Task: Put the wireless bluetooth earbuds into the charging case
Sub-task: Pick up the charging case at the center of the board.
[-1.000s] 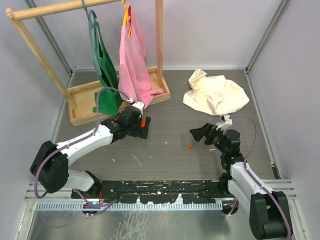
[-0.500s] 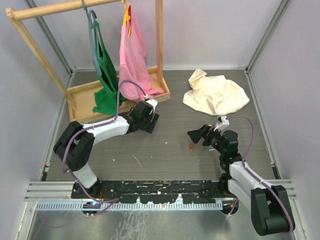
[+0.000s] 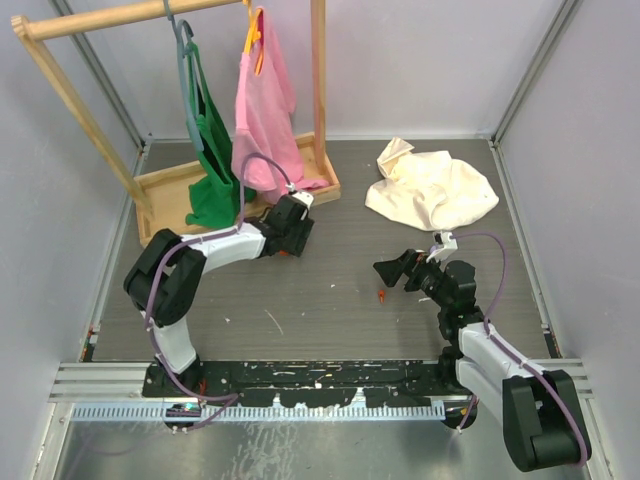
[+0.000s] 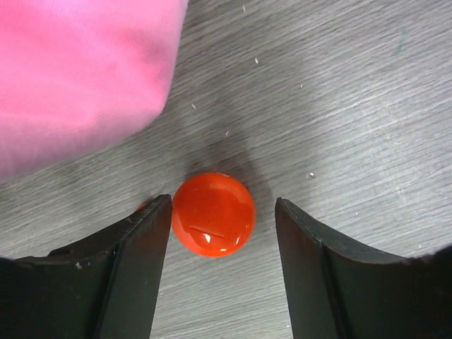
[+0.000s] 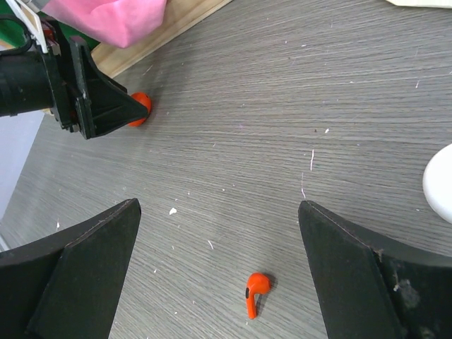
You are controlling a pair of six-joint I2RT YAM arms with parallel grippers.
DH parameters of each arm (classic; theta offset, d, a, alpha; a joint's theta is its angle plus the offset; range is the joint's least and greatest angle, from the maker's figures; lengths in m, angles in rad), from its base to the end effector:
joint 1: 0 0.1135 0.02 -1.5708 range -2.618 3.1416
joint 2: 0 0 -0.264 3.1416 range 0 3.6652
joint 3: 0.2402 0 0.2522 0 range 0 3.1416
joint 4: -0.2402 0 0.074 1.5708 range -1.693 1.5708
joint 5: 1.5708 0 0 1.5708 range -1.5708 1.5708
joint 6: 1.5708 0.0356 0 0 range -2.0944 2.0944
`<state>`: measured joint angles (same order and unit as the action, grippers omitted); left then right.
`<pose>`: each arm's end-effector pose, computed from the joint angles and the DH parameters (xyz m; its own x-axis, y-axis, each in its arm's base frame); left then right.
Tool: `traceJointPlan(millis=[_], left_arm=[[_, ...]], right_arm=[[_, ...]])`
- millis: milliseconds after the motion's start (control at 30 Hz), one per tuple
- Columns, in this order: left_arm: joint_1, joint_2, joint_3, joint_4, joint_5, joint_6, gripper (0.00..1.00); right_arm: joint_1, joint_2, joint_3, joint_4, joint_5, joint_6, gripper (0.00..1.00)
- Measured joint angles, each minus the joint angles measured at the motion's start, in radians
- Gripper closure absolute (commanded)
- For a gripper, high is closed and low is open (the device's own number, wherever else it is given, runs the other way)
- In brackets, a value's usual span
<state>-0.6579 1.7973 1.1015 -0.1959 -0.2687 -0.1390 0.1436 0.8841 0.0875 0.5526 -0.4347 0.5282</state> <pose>0.3016 -0.2211 0.1755 -0.6732 0.3514 -0.6507 0.3679 0.9224 0.1176 0.1660 0.0392 0.1588 -0.4758 0.3931 -0.7869 -0.3409 0.7422 0.5769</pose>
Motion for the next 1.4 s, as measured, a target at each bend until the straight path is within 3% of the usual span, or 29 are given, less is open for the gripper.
traceJointPlan(millis=[500,967,1067,1133,1400], left_arm=[[-0.003,0.002,0.003,-0.031,0.09,-0.028,0.5],[-0.145,-0.201,-0.17,-0.058,0.188,0.032,0.52],[-0.166,-0.238,-0.202,-0.06,0.197,0.049,0.46],[-0.175,-0.256,-0.22,-0.061,0.196,0.05,0.36],[-0.188,-0.375,-0.293,-0.067,0.12,-0.062,0.24]], right_arm=[[0.005,0.006,0.0,0.0,0.0,0.0,0.0],[0.037,0.01,0.0,0.0,-0.006,-0.008,0.0],[0.049,0.023,0.0,0.0,-0.006,-0.013,0.0],[0.058,0.032,0.0,0.0,-0.007,-0.019,0.0],[0.145,0.106,0.031,-0.003,-0.013,-0.055,0.01]])
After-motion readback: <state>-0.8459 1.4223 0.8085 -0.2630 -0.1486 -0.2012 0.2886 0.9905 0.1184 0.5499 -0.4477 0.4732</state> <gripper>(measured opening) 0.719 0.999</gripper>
